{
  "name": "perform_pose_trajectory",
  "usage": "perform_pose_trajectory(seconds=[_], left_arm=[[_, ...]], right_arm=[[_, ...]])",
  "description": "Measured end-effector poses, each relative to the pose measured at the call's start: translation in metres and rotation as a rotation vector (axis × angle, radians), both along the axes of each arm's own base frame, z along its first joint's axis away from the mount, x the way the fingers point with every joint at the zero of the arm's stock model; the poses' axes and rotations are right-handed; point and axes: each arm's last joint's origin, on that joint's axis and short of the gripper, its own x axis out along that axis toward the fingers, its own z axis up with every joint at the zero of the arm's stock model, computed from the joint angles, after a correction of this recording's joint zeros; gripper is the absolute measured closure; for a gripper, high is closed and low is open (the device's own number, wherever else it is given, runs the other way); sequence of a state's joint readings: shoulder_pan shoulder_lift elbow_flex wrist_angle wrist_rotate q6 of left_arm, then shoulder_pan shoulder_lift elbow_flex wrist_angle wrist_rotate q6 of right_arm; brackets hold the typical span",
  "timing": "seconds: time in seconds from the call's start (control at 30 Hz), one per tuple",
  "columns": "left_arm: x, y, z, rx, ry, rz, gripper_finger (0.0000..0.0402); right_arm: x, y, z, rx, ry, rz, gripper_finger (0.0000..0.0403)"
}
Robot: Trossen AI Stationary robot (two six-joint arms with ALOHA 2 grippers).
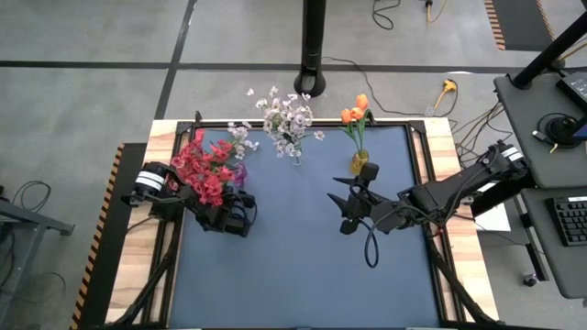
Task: Sort flowers into vase by color
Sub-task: Adjust the purple vase
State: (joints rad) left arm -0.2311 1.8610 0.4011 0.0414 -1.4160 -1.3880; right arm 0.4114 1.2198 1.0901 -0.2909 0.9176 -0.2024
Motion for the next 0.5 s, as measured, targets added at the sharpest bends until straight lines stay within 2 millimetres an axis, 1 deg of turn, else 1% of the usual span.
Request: perform_pose_trajectory(seconds=[0.23, 0.5], left_arm=[[0.0030, -0.0009, 0.0007, -0.005, 0.002, -0.004, 0.0178], [0.0010, -0.0004, 0.0001, 0.004, 0.034, -0.008, 0.0178]], right_arm=[[0.0000, 0.0000, 0.0001, 0.000, 0.000, 0.000, 0.0197], [-0.0001, 0.0000, -0.0002, -0.001, 0.002, 0.000, 0.0197]])
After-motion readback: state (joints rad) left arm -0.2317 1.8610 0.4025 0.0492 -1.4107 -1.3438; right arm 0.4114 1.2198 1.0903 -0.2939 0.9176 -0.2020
